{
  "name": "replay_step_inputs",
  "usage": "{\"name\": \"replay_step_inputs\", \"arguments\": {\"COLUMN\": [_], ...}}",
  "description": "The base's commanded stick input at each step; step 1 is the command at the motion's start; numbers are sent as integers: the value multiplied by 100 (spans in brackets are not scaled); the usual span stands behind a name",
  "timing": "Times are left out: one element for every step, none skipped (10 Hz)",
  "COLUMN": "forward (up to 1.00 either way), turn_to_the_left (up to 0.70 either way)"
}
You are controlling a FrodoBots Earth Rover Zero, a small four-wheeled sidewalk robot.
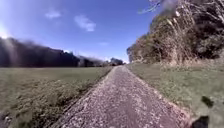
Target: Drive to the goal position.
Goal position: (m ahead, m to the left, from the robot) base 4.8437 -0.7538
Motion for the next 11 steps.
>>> {"name": "replay_step_inputs", "arguments": {"forward": [85,85,85,85,85,85,85,85,85,85,85], "turn_to_the_left": [0,0,0,0,0,0,-6,-15,-34,-34,0]}}
